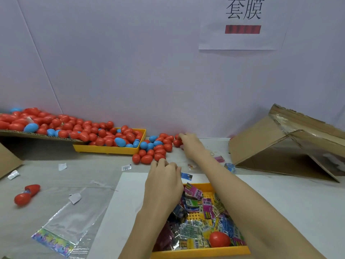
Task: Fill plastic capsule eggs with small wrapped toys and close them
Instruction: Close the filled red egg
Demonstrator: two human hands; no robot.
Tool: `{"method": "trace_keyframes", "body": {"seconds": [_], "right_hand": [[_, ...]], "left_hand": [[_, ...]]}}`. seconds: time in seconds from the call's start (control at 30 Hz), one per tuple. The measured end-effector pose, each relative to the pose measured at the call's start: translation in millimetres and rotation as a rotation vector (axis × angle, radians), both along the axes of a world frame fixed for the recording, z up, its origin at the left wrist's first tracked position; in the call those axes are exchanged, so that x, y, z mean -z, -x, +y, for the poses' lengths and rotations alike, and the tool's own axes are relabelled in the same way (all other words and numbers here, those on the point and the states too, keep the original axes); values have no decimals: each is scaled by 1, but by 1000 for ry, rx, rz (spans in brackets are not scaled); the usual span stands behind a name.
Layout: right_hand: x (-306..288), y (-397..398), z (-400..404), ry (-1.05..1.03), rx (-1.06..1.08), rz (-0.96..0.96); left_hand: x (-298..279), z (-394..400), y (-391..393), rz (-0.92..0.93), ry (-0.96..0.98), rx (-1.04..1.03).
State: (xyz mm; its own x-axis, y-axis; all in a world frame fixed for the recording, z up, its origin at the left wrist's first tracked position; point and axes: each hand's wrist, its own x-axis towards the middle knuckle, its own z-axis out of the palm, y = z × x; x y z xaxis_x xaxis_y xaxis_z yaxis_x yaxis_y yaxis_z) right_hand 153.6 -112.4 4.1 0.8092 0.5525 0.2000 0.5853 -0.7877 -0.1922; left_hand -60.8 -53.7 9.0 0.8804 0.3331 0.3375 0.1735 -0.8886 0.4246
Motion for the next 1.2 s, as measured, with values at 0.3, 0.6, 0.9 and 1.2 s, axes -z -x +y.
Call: {"method": "trace_keyframes", "body": {"seconds": [0.3,0.6,0.9,1.2], "right_hand": [[-34,103,-83,-780,-152,626],[-30,173,-148,-1094,-142,825],[-31,176,-143,-849,-153,628],[-24,180,-148,-3,-85,181]], "left_hand": [[-11,-6,5,-211,241,258],[-18,-24,7,-265,318,660],[-26,-19,9,-235,514,594],[-29,-16,5,-110,1277,480]]}}
